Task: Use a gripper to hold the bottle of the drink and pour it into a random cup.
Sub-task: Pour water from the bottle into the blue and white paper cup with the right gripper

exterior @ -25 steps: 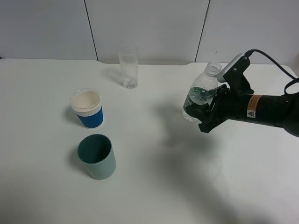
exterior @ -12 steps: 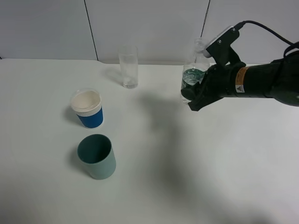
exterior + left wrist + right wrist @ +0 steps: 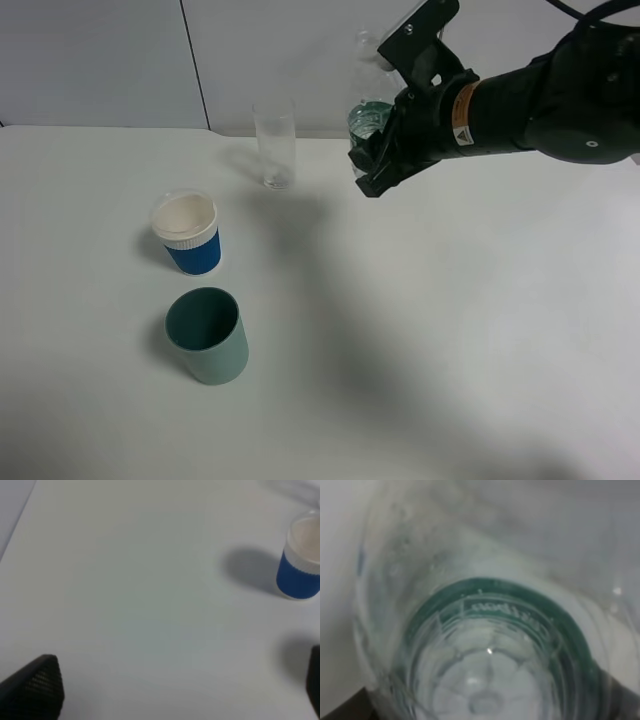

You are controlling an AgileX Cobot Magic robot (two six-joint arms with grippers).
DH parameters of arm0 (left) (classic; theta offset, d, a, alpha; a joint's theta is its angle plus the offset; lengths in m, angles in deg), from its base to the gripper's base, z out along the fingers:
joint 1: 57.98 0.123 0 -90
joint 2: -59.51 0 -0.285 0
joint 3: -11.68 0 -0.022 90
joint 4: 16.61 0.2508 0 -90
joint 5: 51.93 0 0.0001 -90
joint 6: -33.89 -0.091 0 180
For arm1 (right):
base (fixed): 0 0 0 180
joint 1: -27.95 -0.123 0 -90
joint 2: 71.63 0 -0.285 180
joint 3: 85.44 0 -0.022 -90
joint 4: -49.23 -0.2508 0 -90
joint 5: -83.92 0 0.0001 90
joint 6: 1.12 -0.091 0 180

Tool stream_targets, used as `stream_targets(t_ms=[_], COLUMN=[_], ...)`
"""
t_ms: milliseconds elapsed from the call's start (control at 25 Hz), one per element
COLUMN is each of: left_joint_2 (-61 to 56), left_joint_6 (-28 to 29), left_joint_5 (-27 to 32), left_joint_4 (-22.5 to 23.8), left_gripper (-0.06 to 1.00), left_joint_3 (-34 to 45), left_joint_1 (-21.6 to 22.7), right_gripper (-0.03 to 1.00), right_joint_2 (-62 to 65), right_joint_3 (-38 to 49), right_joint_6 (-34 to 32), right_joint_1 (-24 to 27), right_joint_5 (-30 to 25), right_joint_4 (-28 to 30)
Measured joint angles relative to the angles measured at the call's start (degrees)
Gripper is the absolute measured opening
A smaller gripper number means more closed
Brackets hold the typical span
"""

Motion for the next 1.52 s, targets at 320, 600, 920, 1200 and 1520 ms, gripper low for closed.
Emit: stream_targets(t_ms=[320, 600, 920, 1200, 1520], left_joint_2=[0.0, 0.0, 0.0, 0.0, 0.0], left_joint_6=[0.0, 0.0, 0.0, 0.0, 0.0], left_joint_5=[0.0, 0.0, 0.0, 0.0, 0.0], left_joint_4=[0.0, 0.0, 0.0, 0.0, 0.0], left_gripper=[0.98, 0.98, 0.98, 0.98, 0.98], left_joint_3=[0.0, 0.0, 0.0, 0.0, 0.0], left_joint_1=[0.0, 0.0, 0.0, 0.0, 0.0], right_gripper=[0.57, 0.57, 0.57, 0.57, 0.57], right_joint_2=[-4.4, -9.8, -14.9, -15.5, -15.5], right_joint_3=[-5.6, -12.5, -18.3, -19.0, -19.0], right_joint_6=[-1.5, -3.2, -4.7, -9.3, -18.6], right_joint_1=[-3.9, -7.9, -10.5, -12.1, -15.8], right_joint_5=[-7.8, -12.9, -18.8, -21.8, -26.9], right_joint_4=[0.0, 0.1, 1.3, 6.4, 17.2])
